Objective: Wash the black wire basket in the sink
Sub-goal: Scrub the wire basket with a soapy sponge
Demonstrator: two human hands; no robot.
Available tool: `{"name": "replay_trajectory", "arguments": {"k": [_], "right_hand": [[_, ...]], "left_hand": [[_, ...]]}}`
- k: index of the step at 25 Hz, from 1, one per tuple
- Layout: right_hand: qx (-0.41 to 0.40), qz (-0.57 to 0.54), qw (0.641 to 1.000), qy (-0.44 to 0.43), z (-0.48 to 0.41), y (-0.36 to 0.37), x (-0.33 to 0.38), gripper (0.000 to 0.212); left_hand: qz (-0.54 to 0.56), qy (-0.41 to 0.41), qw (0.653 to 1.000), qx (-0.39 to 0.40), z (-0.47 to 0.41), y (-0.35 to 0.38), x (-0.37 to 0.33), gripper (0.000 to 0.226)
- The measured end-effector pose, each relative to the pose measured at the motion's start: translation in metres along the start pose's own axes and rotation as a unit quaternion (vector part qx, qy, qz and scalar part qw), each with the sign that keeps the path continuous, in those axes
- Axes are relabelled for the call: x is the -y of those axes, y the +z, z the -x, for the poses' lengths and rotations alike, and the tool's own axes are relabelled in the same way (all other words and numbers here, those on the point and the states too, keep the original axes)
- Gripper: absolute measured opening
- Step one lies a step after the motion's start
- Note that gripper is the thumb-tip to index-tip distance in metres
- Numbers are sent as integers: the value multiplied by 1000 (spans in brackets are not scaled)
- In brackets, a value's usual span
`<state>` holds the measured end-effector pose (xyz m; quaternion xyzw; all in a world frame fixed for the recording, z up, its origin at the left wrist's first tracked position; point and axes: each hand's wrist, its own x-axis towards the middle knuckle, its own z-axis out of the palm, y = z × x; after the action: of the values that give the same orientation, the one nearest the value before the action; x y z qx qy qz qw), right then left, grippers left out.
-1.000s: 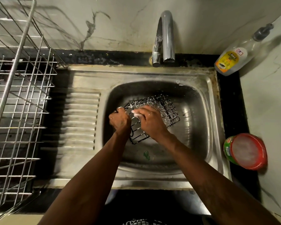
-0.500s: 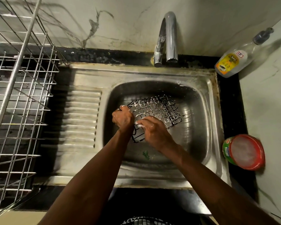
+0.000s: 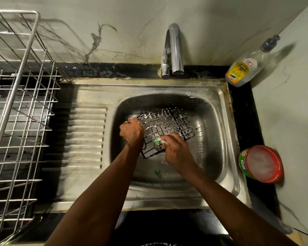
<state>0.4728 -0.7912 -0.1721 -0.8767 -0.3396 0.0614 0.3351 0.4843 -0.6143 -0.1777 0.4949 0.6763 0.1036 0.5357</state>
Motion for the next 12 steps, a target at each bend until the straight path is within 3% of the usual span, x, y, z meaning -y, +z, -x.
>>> {"name": "replay_trajectory", "arguments": {"k": [3,4,8,9,12], "right_hand": [[-85,-18,985,152,-5,0,-23,21],[-92,-24,982,163,-5,2,-23,19],[-15,-36,999,20,-1,11,9,20],[-11,-32,999,25,-6,9,8,20],[-68,-27,976,204,-26,0,-26,17]], "left_hand": [[-83,40,996,-9,11,-4,-8,38],[-101,41,994,-20,13,-6,-8,39],[-90,54,994,25,7,-9,3,38],[-62,49,997,23,6,-10,3,38],[-74,42,996,-28,13,-9,-8,39]]}}
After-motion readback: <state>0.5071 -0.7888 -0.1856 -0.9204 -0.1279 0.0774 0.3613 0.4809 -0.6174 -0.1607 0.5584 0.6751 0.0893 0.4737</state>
